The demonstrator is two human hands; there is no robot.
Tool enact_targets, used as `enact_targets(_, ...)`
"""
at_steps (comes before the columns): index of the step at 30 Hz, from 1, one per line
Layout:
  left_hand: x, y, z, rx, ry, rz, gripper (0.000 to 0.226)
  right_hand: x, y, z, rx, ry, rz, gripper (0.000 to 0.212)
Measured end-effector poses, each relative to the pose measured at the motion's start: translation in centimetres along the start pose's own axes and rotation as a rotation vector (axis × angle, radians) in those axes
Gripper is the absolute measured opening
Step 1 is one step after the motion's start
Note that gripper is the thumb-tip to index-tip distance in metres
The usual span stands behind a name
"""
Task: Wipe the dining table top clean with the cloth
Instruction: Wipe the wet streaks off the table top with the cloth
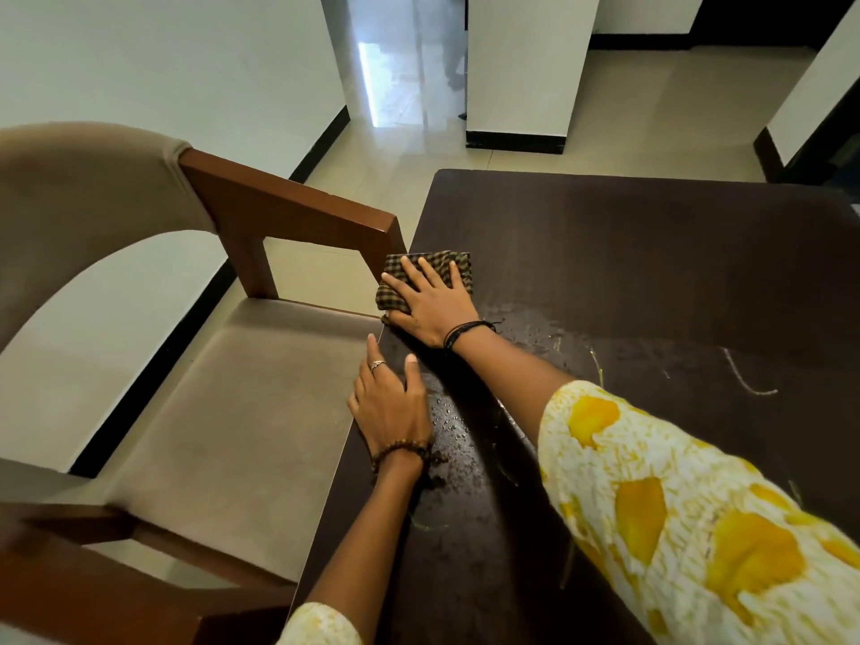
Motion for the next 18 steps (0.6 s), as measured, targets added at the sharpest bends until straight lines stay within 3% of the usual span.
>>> enact_targets(8,0.2,0.2,-0.1,0.020,-0.028,0.108,0.055,-2.3,-0.7,4.7,0.064,0.112,0.002,0.059)
enact_targets(12,0.5,0.3,0.0,0.041,-0.043,0.158,0.065,-1.8,-0.7,4.9,0.075,0.104,-0.007,0.057)
enact_targets(18,0.4,-0.1,-0.4,0.018,-0.068,0.022,0.060,-0.1,-0.2,4.1,0.070,0.035,-0.035,0.058)
Point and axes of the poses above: each hand's wrist, its own z-axis away from the middle knuckle, its own y-axis out of the back of the hand, x = y × z, the point moved 7 cm from there along -z, towards the middle knuckle, and after that the axes turned 6 degrees about z, right-handed, at the moved point
